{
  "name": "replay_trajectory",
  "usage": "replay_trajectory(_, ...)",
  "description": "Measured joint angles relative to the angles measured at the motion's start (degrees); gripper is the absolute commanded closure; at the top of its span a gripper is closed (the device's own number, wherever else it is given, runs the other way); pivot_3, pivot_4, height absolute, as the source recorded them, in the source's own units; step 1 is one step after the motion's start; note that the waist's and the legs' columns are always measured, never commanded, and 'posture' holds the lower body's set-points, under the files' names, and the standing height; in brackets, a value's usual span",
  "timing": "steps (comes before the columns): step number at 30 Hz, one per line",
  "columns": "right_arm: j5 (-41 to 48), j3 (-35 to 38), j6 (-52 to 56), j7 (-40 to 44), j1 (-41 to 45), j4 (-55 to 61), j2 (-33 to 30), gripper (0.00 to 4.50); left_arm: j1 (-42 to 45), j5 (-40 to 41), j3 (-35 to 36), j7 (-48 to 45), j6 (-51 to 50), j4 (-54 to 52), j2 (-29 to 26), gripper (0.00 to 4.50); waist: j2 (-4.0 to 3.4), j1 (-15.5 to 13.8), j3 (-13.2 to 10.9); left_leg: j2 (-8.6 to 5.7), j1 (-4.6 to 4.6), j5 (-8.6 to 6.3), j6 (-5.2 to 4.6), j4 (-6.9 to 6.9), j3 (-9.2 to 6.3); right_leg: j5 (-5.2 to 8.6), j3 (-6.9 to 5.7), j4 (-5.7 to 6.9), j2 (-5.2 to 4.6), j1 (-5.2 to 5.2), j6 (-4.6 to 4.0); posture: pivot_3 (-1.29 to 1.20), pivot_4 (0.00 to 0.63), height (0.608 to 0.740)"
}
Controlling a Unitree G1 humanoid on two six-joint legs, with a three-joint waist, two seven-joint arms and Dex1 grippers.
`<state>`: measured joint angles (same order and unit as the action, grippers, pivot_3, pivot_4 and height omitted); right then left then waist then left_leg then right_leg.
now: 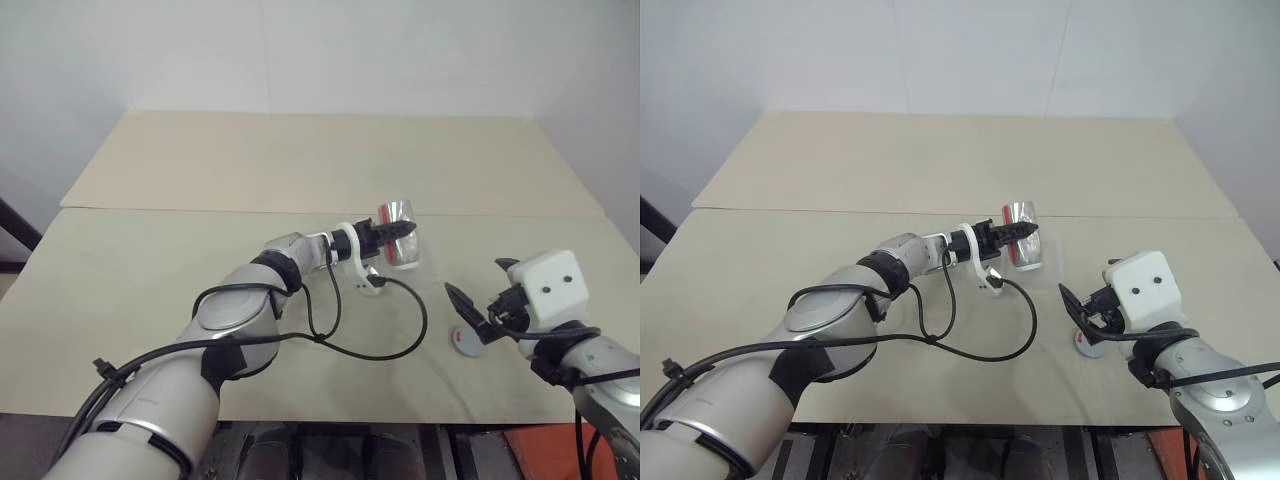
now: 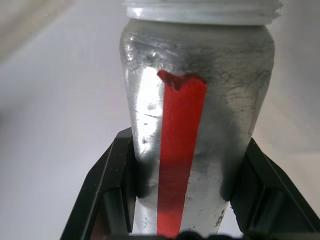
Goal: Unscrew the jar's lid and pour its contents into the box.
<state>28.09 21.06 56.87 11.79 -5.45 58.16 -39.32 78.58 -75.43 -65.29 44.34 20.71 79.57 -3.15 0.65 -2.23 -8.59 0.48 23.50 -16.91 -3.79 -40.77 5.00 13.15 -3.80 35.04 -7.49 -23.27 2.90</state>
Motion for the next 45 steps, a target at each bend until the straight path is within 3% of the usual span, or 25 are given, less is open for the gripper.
replay_trajectory(10,4.0,-0.6,-3.4,-6.1,-3.9,0.0,-2.8,0.01,2.0,1.6,1.6,-0.5,-1.6,0.2,0.2,2.41,0.0,0.0,0.0,0.03,0.0,0.0,-0.01,-0.04,0.02,0.0,0.01,0.02,-0.01,0.0,0.0,0.0,0.15,0.74)
replay_trajectory(13,4.6,-0.7,-3.6,-6.9,-3.9,0.0,-3.3,0.01,1.9,5.7,5.7,-4.1,0.6,0.2,0.1,2.41,0.0,0.0,0.0,0.12,0.0,0.0,-0.01,-0.08,0.02,0.0,0.01,0.04,-0.01,0.0,0.0,0.0,0.15,0.74)
replay_trajectory(16,4.7,-1.0,-3.6,-7.1,-3.9,0.0,-3.7,0.01,1.1,14.4,14.3,-11.8,4.8,0.2,-0.2,2.41,-0.01,0.1,0.0,0.16,-0.01,0.0,-0.01,-0.09,0.04,-0.01,0.01,0.05,-0.01,0.0,-0.01,0.0,0.15,0.74)
replay_trajectory(18,4.7,-1.3,-3.6,-7.1,-3.9,0.0,-3.8,0.01,-1.1,24.1,24.0,-21.3,7.8,0.0,-0.3,2.41,-0.03,0.2,0.0,0.19,-0.05,0.0,-0.01,-0.1,0.08,-0.01,0.01,0.08,-0.01,0.0,-0.01,0.0,0.15,0.74)
replay_trajectory(24,4.6,-2.6,-3.6,-7.1,-3.6,0.0,-3.2,0.01,-9.4,64.5,60.5,-62.7,5.6,-3.1,2.0,2.41,-0.06,0.9,0.0,0.22,-0.12,0.04,0.04,-0.23,0.1,-0.01,-0.02,0.19,-0.01,0.06,-0.02,0.0,0.15,0.74)
replay_trajectory(26,4.5,-3.3,-3.6,-7.0,-3.1,0.0,-2.7,0.01,-12.0,73.8,67.3,-71.2,3.3,-7.3,2.5,2.41,-0.08,1.3,0.0,0.19,-0.21,0.04,0.05,-0.22,0.1,-0.01,0.0,0.19,-0.01,0.13,-0.02,0.0,0.15,0.74)
replay_trajectory(30,3.4,-5.2,-3.6,-6.2,-3.0,-0.2,-2.3,0.01,-20.3,78.9,70.2,-74.1,0.3,-17.5,2.2,2.41,-0.09,1.7,0.1,0.03,-0.35,0.05,0.06,-0.17,0.08,-0.02,0.06,0.2,0.0,0.23,-0.03,0.0,0.15,0.74)
replay_trajectory(35,1.5,-7.7,-3.9,-4.5,-1.3,-2.3,-1.7,0.01,-31.8,78.7,68.2,-72.0,-5.2,-30.2,1.9,2.41,-0.09,1.5,0.1,0.03,-0.34,0.06,0.05,-0.21,0.05,-0.03,0.07,0.26,0.0,0.23,-0.05,0.0,0.15,0.74)
replay_trajectory(45,-3.5,-11.1,-5.3,-0.9,0.1,-5.8,-1.7,0.01,-38.7,76.8,66.8,-63.6,-11.2,-39.2,0.5,2.41,-0.11,1.5,0.1,0.02,-0.34,0.07,0.05,-0.19,0.03,-0.03,0.07,0.24,0.0,0.23,-0.05,0.0,0.15,0.74)
